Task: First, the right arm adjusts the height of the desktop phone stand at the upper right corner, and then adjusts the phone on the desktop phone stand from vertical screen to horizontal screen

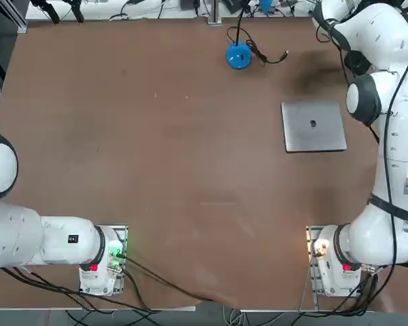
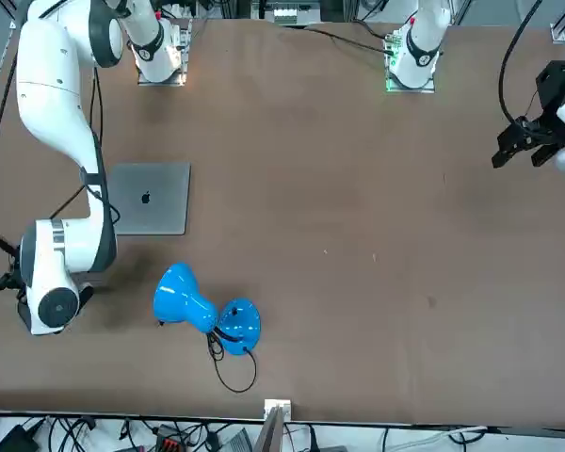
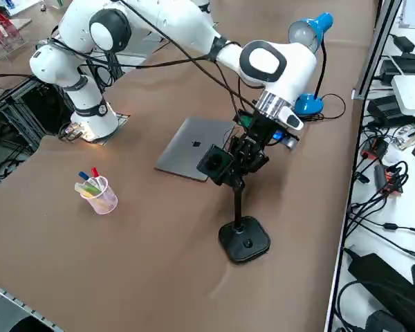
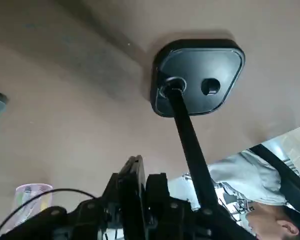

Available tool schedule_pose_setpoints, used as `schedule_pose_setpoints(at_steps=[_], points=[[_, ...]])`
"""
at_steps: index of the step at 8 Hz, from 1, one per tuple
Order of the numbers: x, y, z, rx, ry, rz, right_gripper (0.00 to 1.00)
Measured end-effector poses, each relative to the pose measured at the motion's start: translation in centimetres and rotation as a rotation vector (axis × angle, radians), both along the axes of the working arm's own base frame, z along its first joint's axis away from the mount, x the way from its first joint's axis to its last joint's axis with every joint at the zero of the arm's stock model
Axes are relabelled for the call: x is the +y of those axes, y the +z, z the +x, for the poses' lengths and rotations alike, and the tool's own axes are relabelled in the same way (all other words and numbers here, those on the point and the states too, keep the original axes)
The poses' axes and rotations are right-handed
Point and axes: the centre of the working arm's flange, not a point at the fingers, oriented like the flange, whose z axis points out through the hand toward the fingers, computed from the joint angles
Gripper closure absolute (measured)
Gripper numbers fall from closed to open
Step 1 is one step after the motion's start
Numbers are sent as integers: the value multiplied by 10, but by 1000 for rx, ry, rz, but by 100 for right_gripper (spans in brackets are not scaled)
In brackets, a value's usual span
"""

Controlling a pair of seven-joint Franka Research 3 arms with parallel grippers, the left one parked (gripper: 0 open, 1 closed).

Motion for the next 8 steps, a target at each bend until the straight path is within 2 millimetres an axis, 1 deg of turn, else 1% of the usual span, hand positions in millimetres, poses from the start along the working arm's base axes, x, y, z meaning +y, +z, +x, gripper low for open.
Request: schedule_pose_setpoints(at_steps=[2,6,8], points=[[-3,8,0,-23,-20,44,79],[-17,29,-1,-76,-77,152,78],[-16,33,-1,-82,-77,160,78]])
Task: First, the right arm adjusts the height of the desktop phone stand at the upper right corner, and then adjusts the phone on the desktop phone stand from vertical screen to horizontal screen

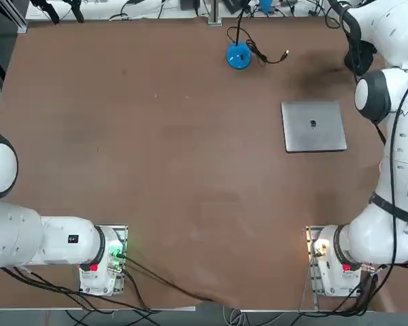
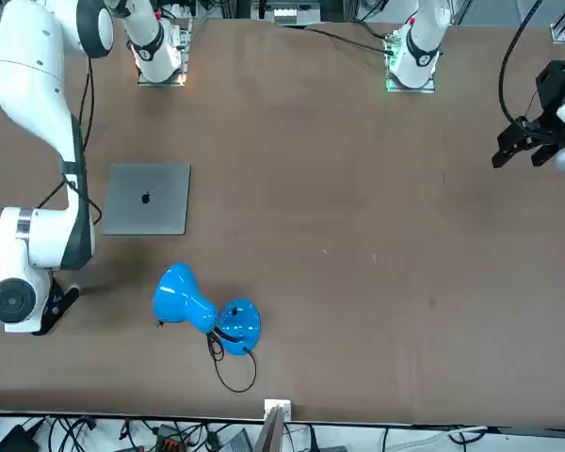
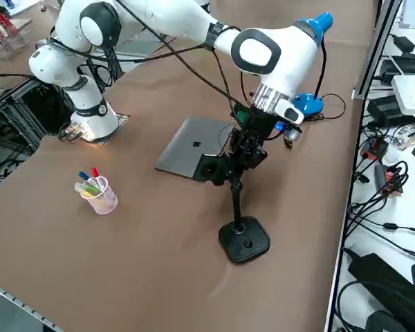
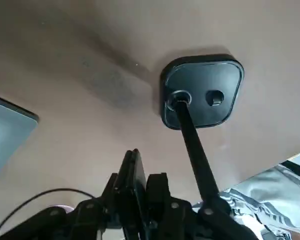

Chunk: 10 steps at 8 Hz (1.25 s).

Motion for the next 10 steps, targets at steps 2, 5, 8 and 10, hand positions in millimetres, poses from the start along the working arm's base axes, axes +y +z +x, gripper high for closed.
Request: schedule_pose_setpoints(at_steps=[2,5,8,10], points=[[1,5,0,-9,-2,8,78],[-5,15,-1,-30,-31,57,78],[-12,20,-2,-42,-51,85,78],[-13,23,-3,-51,-61,107,78]])
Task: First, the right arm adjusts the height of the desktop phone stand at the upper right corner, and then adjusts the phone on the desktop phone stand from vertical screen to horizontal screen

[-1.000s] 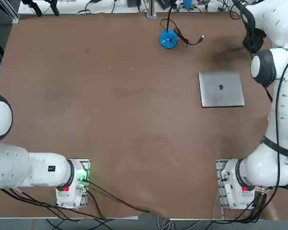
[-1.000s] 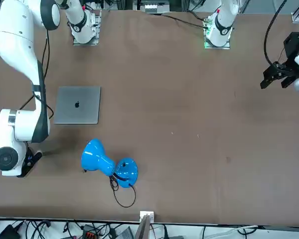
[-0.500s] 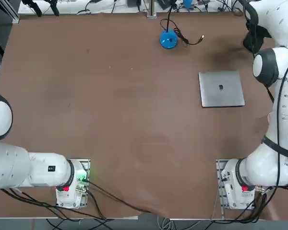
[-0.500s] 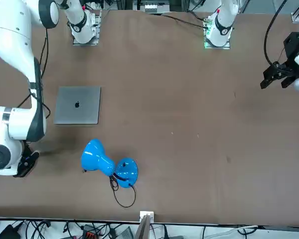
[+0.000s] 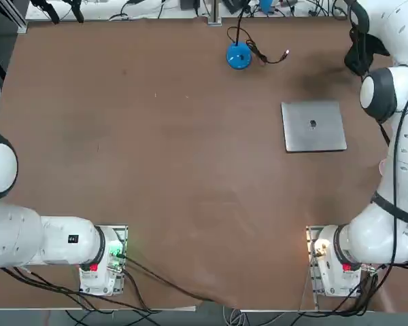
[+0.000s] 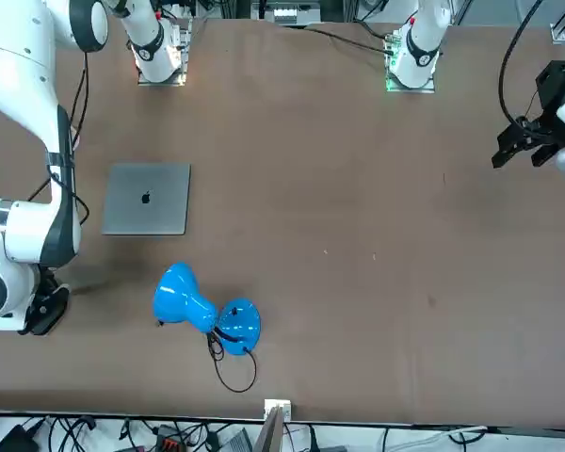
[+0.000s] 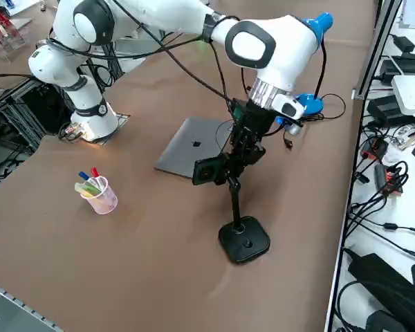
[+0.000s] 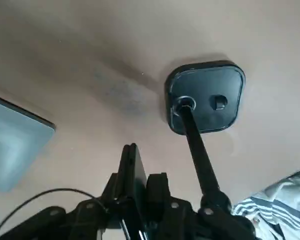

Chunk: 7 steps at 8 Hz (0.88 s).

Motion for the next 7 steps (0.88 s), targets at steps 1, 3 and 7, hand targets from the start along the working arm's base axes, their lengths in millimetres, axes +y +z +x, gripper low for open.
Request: schedule_pose_setpoints(at_steps=[1,3,7], points=[[-5,3,-1,-9,-15,22,78],[-13,10,-3,-25,-39,56,76],[-22,24,-5,-40,-39,128,76]])
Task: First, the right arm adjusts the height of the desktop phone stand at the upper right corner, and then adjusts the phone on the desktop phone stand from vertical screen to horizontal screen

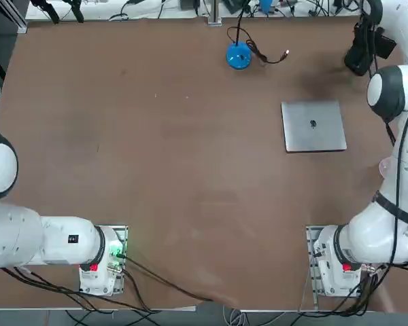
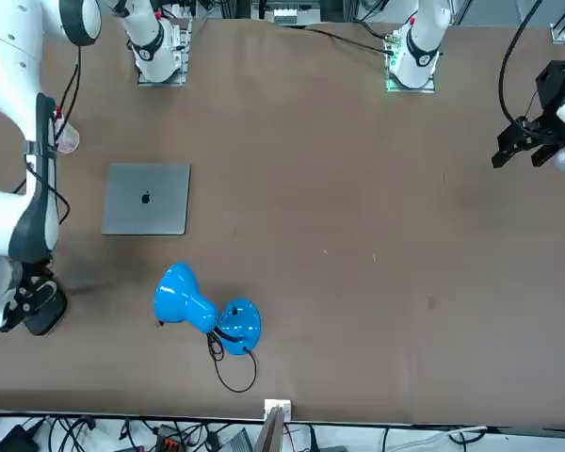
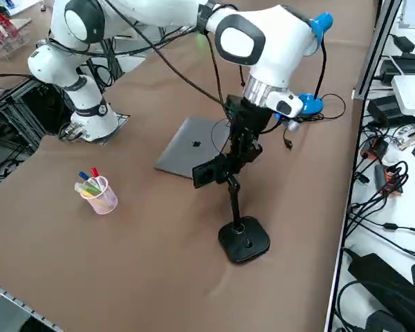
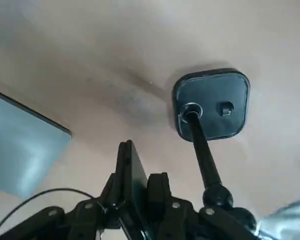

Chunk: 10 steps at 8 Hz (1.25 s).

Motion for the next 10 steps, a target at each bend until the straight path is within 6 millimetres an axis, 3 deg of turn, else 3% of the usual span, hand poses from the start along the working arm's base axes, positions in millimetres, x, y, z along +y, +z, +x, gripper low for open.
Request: schedule_pose_setpoints(at_steps=[5,6,9,10], points=[[0,10,-1,-12,3,9,69],[2,16,-1,-17,5,11,59],[6,24,-1,-25,8,14,8],[7,31,-1,-37,9,14,0]])
